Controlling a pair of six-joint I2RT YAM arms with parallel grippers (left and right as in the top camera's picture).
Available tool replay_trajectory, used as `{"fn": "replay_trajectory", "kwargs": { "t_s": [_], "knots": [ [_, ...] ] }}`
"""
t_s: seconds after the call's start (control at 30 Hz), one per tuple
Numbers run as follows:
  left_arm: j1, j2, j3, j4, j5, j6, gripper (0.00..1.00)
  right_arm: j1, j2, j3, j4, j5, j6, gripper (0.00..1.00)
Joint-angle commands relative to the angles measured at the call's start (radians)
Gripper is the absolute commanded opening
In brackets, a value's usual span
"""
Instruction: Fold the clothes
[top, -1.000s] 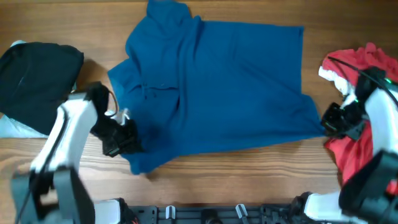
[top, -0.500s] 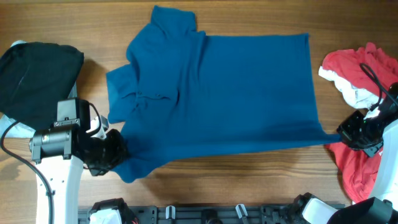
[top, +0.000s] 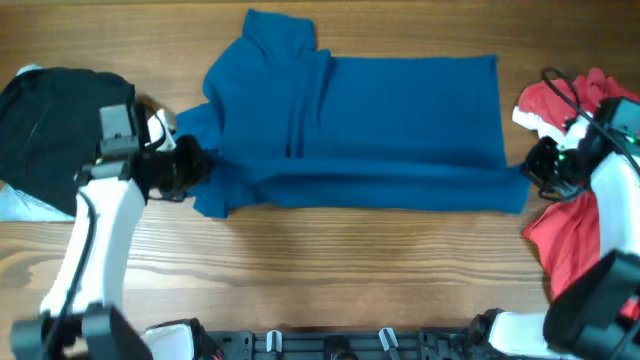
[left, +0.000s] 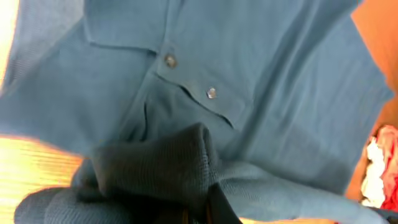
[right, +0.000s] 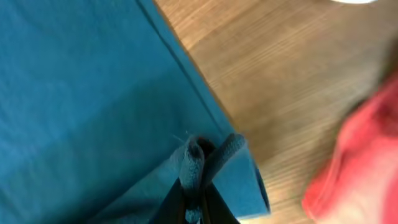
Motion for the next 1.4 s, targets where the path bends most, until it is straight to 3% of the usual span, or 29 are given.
{"fn": "replay_trajectory", "kwargs": {
  "t_s": [0.0,0.07,0.1,0.13,0.27,0.37,0.47,0.83,0.9,0.97,1.03,1.13,1.27,1.37],
  "knots": [
    [-0.032,0.136,0.004,0.104,0.013,-0.002,0.13,0.017,0.106,-0.001,0.1,0.009,0.004,0.07],
    [-0.045,0.183,0.005,0.161,0.014,0.003,0.65,0.017,0.136,-0.001,0.126,0.009,0.011,0.3],
    [-0.04,0.18,0.008,0.16,0.009,0.01,0.75,0.017,0.141,-0.001,0.128,0.009,0.011,0.33],
    [-0.027,0.164,0.014,0.148,0.009,0.023,0.83,0.017,0.142,-0.001,0.127,0.009,0.012,0.34],
    [0.089,0.039,0.027,0.05,-0.045,0.031,0.85,0.017,0.142,-0.001,0.127,-0.034,0.013,0.34],
    [0.138,0.028,0.026,-0.044,-0.155,0.026,0.82,0.017,0.142,-0.001,0.127,-0.047,0.013,0.34],
    [0.141,0.046,0.0,-0.075,-0.161,0.027,0.76,0.017,0.142,-0.001,0.124,-0.047,0.013,0.34],
    [0.142,0.242,-0.064,0.055,-0.221,-0.026,0.73,0.017,0.142,-0.001,0.109,-0.047,0.013,0.34],
    [0.142,0.294,-0.064,0.088,-0.217,-0.026,0.64,0.017,0.142,-0.001,0.108,-0.047,0.013,0.34],
    [0.142,0.315,-0.064,0.089,-0.217,-0.026,0.39,0.017,0.142,-0.001,0.104,-0.047,0.013,0.34],
    [0.142,0.328,-0.064,0.082,-0.218,-0.025,0.04,0.017,0.142,-0.001,0.101,-0.047,0.012,0.34],
    [0.158,0.307,-0.057,0.058,-0.276,-0.025,0.04,0.017,0.142,-0.001,0.098,-0.047,0.012,0.34],
    [0.239,0.189,0.02,-0.034,-0.469,-0.026,0.04,0.017,0.142,-0.001,0.098,-0.047,0.011,0.34],
    [0.307,0.09,0.045,-0.003,-0.486,-0.055,0.04,0.017,0.142,-0.001,0.098,-0.046,0.01,0.34]
  ]
}}
